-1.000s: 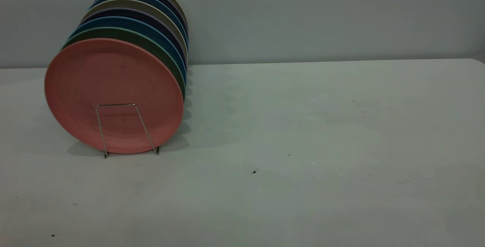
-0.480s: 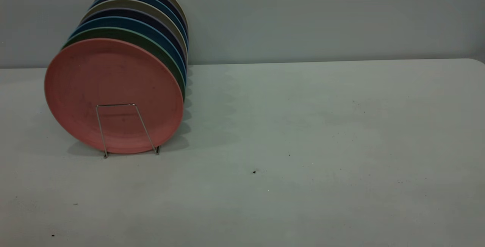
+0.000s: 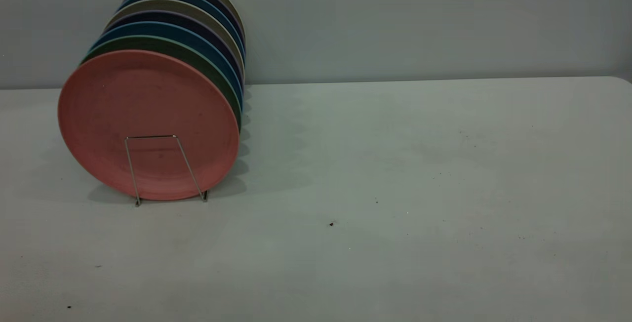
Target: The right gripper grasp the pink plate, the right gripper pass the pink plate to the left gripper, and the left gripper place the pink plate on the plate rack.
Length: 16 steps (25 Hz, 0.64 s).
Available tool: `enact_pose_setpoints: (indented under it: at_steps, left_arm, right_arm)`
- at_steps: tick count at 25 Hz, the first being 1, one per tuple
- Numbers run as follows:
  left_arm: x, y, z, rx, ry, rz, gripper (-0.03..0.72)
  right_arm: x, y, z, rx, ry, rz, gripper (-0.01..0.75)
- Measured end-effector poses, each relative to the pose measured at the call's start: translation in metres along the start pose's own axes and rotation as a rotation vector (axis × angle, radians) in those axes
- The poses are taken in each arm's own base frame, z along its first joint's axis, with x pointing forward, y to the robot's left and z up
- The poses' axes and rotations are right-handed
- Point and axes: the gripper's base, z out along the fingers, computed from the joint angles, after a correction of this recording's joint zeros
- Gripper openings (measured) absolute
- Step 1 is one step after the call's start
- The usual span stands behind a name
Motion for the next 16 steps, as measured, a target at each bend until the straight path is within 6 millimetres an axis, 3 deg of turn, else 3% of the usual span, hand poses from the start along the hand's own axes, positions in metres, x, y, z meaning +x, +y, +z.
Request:
enact_pose_setpoints:
  at_steps: [16]
  left_arm:
    - [0.0000, 0.0006, 0.0000, -0.006, 0.000, 0.037, 0.580]
  right_arm:
    - [0.0000, 0.0000, 0.0000, 0.000, 0.000, 0.000, 0.446]
